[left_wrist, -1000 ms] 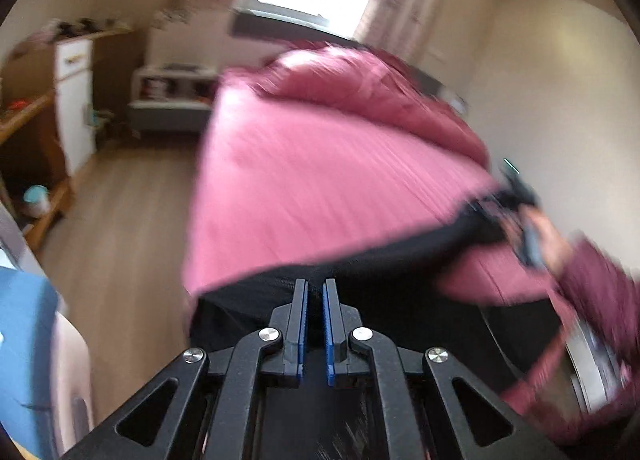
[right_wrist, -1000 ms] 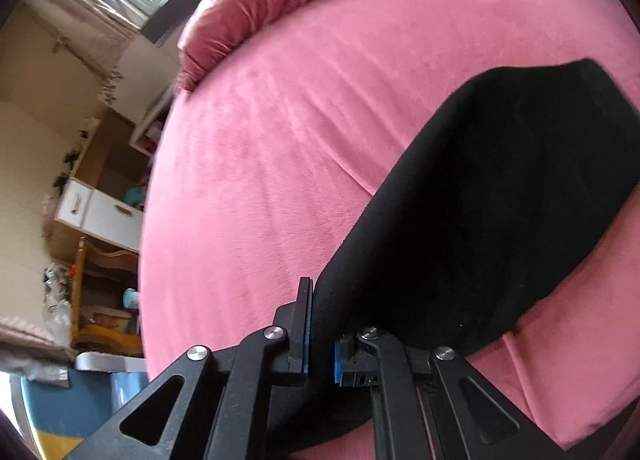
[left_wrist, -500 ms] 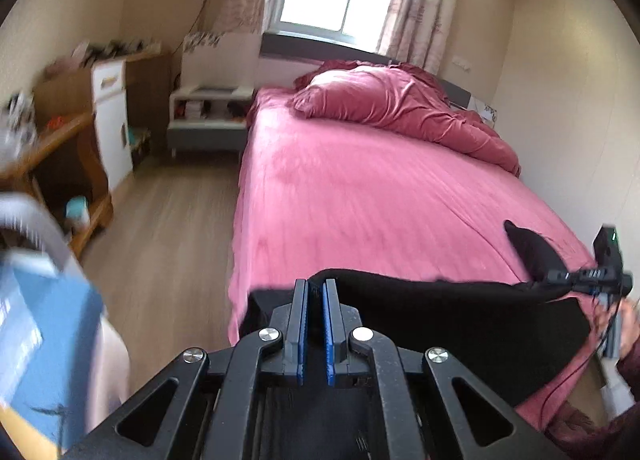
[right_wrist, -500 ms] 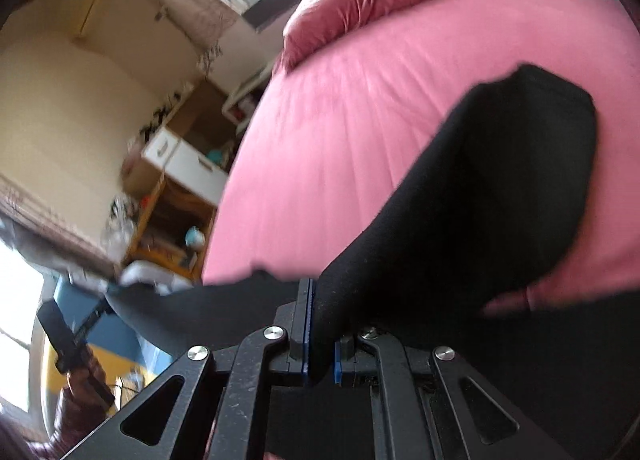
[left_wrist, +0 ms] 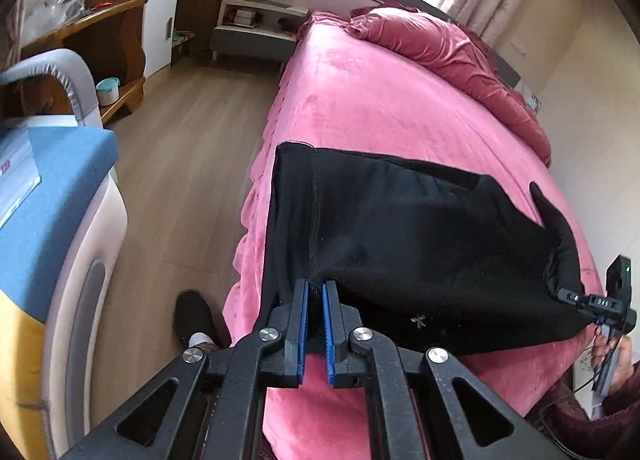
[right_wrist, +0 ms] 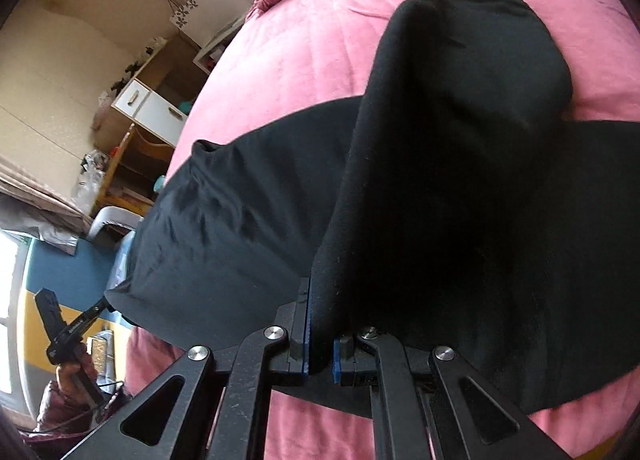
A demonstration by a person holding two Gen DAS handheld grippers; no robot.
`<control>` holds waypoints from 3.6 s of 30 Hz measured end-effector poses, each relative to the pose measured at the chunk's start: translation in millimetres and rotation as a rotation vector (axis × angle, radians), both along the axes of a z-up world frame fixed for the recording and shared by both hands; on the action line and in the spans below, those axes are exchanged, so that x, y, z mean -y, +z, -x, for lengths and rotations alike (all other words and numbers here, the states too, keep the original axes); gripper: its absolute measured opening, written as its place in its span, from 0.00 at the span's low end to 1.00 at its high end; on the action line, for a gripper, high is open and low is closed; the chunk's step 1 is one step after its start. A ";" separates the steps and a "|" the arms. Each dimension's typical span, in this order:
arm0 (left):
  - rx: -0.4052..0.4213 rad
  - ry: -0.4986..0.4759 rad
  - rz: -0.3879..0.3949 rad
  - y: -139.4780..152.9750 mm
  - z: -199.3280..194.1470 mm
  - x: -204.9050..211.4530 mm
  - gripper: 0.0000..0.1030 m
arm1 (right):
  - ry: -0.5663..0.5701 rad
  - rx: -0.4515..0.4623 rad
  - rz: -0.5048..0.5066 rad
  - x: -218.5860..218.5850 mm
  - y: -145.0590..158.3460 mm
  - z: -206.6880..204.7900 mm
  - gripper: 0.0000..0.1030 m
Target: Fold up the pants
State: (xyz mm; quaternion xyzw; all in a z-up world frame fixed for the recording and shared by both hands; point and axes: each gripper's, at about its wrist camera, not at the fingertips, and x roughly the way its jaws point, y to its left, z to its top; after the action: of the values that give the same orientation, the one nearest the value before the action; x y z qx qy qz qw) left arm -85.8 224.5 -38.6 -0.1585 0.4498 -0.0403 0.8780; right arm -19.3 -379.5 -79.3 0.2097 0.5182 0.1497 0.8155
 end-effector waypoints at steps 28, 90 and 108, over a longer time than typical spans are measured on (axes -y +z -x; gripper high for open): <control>0.097 -0.207 -0.010 50.8 -38.2 105.9 0.29 | -0.064 -0.009 0.111 50.5 20.3 24.8 0.54; -0.104 -0.528 -0.097 -7.5 -55.3 280.5 0.32 | -1.004 0.043 -0.247 322.3 -22.4 127.2 0.14; -0.094 -0.518 -0.093 -18.4 -46.3 278.2 0.32 | -0.993 -0.019 -0.086 335.9 -21.1 136.4 0.06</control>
State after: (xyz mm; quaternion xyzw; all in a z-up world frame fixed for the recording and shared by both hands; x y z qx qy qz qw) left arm -39.5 -53.7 -57.0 0.0008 0.5171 -0.2354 0.8229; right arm -155.8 -715.5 -100.5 0.4660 0.3564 -0.2374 0.7743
